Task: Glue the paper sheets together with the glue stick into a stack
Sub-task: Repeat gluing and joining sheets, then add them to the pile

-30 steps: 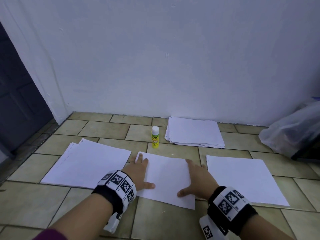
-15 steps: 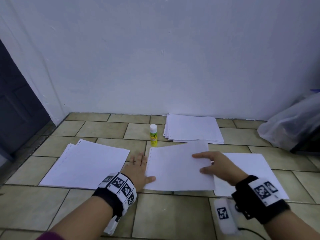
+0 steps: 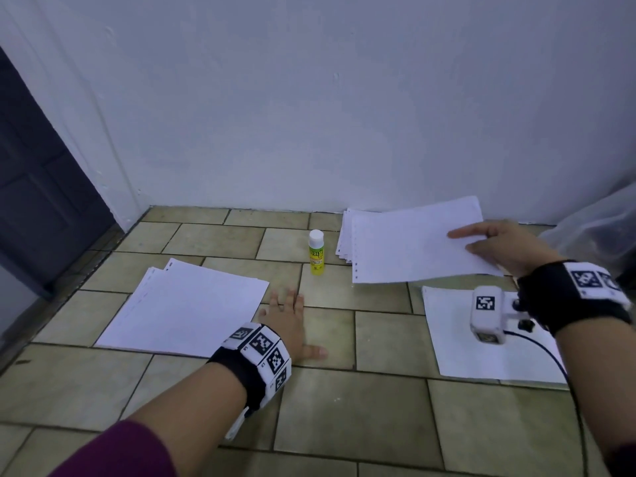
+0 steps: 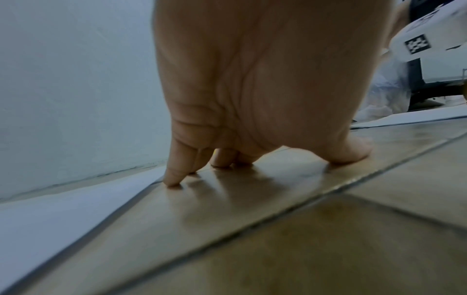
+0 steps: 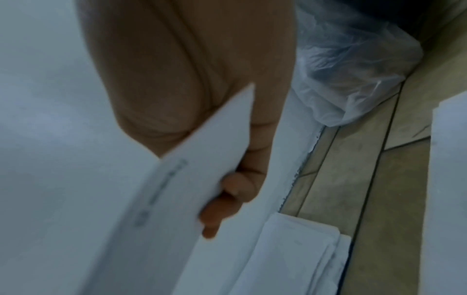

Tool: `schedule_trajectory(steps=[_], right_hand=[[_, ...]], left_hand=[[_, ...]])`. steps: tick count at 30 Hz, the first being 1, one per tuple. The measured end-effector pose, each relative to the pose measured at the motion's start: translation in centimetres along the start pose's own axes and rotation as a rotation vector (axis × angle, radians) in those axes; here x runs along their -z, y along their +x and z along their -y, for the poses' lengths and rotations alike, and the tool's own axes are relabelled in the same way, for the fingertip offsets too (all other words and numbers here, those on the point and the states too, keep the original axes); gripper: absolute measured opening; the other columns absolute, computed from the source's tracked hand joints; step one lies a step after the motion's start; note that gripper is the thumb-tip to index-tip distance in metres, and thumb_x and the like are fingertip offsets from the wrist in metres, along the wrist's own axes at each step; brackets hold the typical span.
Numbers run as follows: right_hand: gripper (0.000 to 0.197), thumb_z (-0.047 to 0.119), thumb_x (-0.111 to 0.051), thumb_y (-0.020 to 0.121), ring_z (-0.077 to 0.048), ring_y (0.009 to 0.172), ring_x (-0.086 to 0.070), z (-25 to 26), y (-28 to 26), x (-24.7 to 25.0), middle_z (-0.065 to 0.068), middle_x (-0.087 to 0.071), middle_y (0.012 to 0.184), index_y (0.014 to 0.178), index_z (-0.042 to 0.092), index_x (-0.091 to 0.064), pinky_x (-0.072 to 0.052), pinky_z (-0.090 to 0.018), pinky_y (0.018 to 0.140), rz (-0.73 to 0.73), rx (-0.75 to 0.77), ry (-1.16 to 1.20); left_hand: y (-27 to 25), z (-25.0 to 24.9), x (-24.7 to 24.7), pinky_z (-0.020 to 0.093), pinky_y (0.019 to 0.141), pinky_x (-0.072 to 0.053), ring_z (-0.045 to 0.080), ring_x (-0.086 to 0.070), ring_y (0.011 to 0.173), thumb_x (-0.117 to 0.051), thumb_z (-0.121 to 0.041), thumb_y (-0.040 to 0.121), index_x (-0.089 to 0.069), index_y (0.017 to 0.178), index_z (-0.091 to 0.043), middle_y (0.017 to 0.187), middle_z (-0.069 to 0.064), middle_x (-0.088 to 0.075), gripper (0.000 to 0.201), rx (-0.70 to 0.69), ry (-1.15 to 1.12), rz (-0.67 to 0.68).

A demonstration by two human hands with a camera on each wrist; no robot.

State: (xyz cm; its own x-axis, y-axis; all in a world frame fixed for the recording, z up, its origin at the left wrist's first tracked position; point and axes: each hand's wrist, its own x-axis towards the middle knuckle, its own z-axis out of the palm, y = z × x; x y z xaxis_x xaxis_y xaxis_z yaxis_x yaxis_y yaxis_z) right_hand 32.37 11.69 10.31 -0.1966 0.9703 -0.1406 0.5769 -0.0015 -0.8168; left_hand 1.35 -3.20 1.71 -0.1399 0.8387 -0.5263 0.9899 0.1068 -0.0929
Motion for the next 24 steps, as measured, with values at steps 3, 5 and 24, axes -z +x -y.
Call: schedule_trajectory(steps=[3, 5, 24], right_hand=[[0.032, -0.008, -0.047, 0.089, -0.008, 0.043, -0.04, -0.2, 3.1, -1.4, -0.005, -0.054, 0.059, 0.102, 0.009, -0.071, -0.03, -0.013, 0.043, -0.133, -0.025, -0.067], [0.025, -0.002, -0.056, 0.087, -0.009, 0.055, -0.046, 0.0, 5.3, -2.6, 0.004, -0.061, 0.064, 0.105, 0.004, -0.072, -0.036, -0.014, 0.054, -0.146, -0.022, -0.065], [0.061, 0.047, -0.061, 0.087, -0.028, 0.146, -0.013, -1.0, 9.9, -6.2, -0.008, -0.024, 0.156, 0.142, 0.029, -0.042, -0.013, -0.04, 0.118, 0.076, -0.135, -0.919]], left_hand=[[0.1, -0.1, 0.0, 0.048, 0.119, -0.014, 0.038, 0.009, 0.146, -0.044, -0.075, 0.081, 0.017, 0.15, -0.009, 0.159, 0.01, 0.02, 0.113, 0.012, 0.003, 0.006], [0.2, -0.2, -0.1, 0.048, 0.119, -0.013, 0.038, 0.01, 0.146, -0.045, -0.075, 0.081, 0.017, 0.15, -0.01, 0.159, 0.01, 0.021, 0.114, 0.02, -0.001, 0.006], [0.4, -0.4, -0.3, 0.048, 0.118, -0.011, 0.036, 0.015, 0.146, -0.044, -0.074, 0.081, 0.02, 0.149, -0.009, 0.157, 0.01, 0.025, 0.114, 0.038, 0.0, 0.024]])
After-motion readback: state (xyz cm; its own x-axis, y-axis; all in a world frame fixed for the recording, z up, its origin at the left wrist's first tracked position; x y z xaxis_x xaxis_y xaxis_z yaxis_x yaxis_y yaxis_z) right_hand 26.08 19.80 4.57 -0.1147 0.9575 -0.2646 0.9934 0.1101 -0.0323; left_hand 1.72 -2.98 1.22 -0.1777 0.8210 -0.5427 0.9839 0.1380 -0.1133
